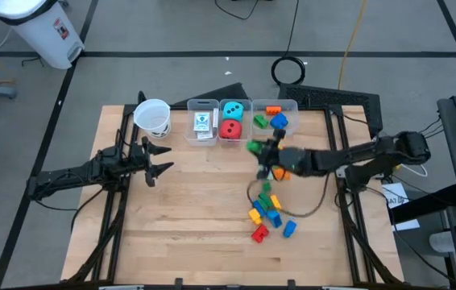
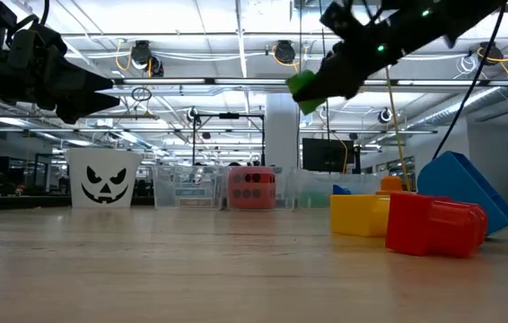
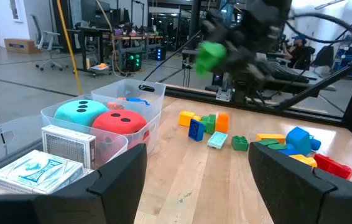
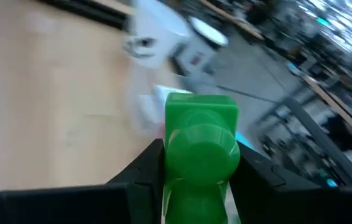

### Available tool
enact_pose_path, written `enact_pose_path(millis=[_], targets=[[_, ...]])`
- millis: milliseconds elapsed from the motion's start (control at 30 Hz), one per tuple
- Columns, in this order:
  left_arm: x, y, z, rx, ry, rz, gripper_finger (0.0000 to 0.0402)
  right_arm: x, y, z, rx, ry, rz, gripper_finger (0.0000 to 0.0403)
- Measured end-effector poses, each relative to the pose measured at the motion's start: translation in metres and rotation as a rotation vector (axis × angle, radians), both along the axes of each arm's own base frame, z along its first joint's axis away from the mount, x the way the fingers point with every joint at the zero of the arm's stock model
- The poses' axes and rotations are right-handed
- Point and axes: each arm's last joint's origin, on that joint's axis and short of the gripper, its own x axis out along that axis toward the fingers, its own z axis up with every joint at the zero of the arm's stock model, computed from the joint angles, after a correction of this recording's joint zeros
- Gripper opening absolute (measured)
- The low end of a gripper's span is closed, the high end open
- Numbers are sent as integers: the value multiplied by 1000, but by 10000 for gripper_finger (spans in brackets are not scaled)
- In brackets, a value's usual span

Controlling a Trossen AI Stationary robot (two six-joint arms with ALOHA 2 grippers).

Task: Pick & Place Toys
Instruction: Put the green game piece into the right transparent bin

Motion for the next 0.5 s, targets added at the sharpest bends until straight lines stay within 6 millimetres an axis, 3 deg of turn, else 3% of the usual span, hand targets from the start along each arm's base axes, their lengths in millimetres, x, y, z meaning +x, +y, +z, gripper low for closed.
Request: enact_pose_path(millis=[267,500], targets=[[0,0,0,0,0,0,287,-19,-89,0,50,-50,-342,112],[0,0,0,0,0,0,287,-56,-149,-16,238,-130,-433,118]])
